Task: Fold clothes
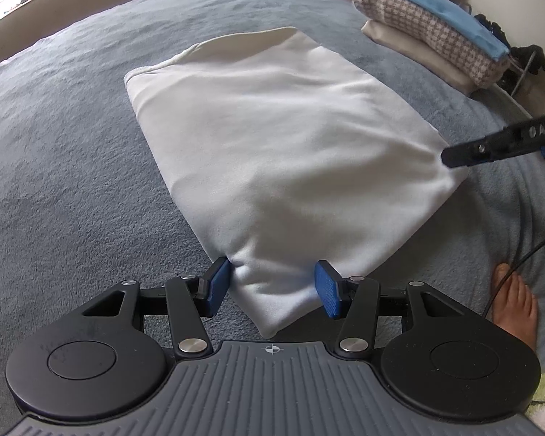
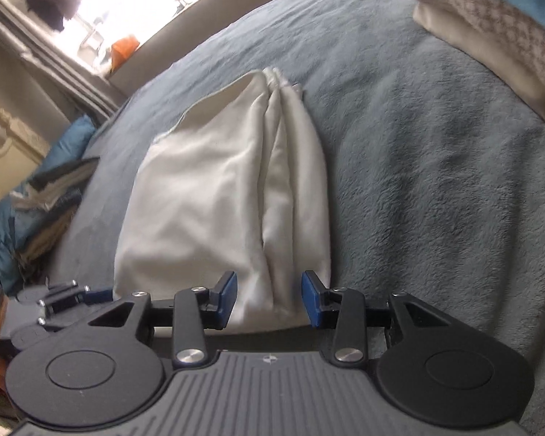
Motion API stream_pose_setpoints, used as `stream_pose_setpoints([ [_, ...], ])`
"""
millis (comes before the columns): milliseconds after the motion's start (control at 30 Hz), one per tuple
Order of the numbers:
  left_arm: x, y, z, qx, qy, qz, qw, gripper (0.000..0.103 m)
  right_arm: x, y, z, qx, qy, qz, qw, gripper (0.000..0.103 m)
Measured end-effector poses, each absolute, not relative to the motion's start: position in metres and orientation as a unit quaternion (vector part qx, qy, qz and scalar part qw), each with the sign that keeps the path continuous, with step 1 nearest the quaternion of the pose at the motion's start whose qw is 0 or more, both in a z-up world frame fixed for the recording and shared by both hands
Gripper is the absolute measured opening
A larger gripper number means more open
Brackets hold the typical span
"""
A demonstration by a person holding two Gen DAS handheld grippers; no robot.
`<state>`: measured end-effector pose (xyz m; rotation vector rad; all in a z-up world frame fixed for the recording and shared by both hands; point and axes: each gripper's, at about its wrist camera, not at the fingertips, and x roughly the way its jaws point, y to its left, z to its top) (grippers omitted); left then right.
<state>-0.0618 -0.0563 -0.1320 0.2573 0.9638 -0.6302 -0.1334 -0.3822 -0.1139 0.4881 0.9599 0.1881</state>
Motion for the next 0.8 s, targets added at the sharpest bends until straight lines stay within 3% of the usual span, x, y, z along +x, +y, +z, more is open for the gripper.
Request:
stream_pose_setpoints([
  [100, -0.062, -0.056, -0.132, 0.121, 0.454, -0.296, 0.832, 0.051, -0.134, -0.377, -0.114, 0.219, 0.457, 0.084, 0.858, 0.034],
  [167, -0.062, -0.056, -0.132, 0.12, 0.453, -0.296, 0.832, 0.051, -0.134, -0.375, -0.112, 0.213, 0.454, 0.081, 0.862, 0.017],
  [267, -0.062, -0.055, -0.131, 0.118, 0.453, -0.297, 0.832, 0.051, -0.137, -0.377, -0.111, 0.223, 0.445, 0.076, 0.864, 0.007],
  [567, -0.067, -0.059, -0.123, 0.123, 0.442, -0.311, 0.832, 0.051, -0.15, -0.381, -0.088, 0.212, 0.41, 0.056, 0.885, 0.006],
  [800, -0.067, -0.058, -0.128, 0.134, 0.443, -0.311, 0.83, 0.051, -0.149, -0.382, -0.109, 0.221, 0.432, 0.047, 0.873, 0.005],
])
